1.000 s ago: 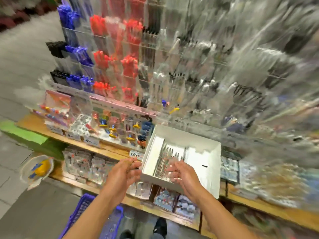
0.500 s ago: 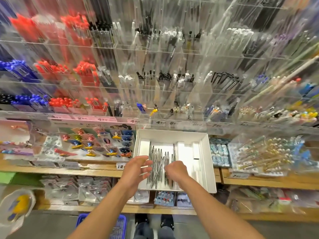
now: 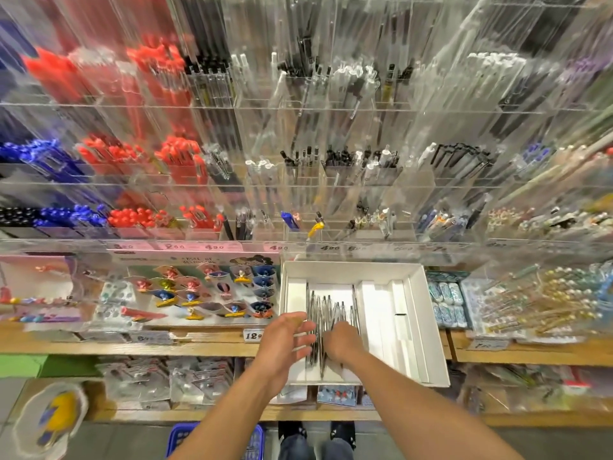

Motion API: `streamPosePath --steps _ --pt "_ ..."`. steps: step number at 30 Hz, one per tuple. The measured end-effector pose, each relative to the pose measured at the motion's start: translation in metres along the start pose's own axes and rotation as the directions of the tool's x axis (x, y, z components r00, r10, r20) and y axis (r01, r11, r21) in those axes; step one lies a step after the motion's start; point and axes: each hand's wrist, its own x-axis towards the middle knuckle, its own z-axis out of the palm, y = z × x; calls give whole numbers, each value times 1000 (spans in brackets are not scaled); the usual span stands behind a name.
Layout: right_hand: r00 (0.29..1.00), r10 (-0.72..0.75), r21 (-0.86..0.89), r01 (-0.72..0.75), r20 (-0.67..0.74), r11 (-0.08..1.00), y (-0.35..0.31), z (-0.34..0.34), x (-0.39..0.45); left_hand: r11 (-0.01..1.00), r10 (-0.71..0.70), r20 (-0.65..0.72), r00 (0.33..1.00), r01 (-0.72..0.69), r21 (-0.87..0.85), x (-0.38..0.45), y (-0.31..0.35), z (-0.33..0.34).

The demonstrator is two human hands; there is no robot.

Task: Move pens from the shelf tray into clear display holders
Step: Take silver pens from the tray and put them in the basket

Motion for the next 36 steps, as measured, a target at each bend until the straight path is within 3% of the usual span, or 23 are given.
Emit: streamPosePath --steps 7,10,14,19,21,24,27,33,36 --pt "967 -245 268 253 -64 930 0 -52 -36 997 -2 29 1000 4 -77 -2 13 6" --pt "948 -317 440 296 -26 848 -4 -65 -56 996 26 60 998 -21 -91 -3 22 12" --pt "902 -430 535 372 -17 759 -9 -66 -77 995 46 178 983 -29 -96 -5 25 20" --pt "896 -443 602 351 4 717 -6 -65 -73 991 63 137 989 -45 -126 -4 25 22" --pt "927 -374 503 306 37 808 0 -67 -61 989 50 61 997 -41 -142 -1 24 18" --pt "976 -216 113 215 -6 970 12 -61 -30 985 8 -7 1000 -10 -172 4 22 11" --pt "994 -105 -172 98 -27 980 22 -47 -10 984 -17 -24 1000 13 -180 5 22 7" --pt "997 -55 -349 68 48 935 29 -14 -3 985 -27 -26 999 22 -170 6 18 3" --pt "1000 1 -265 3 14 964 30 -8 4 987 -28 -38 999 22 -158 5 16 0"
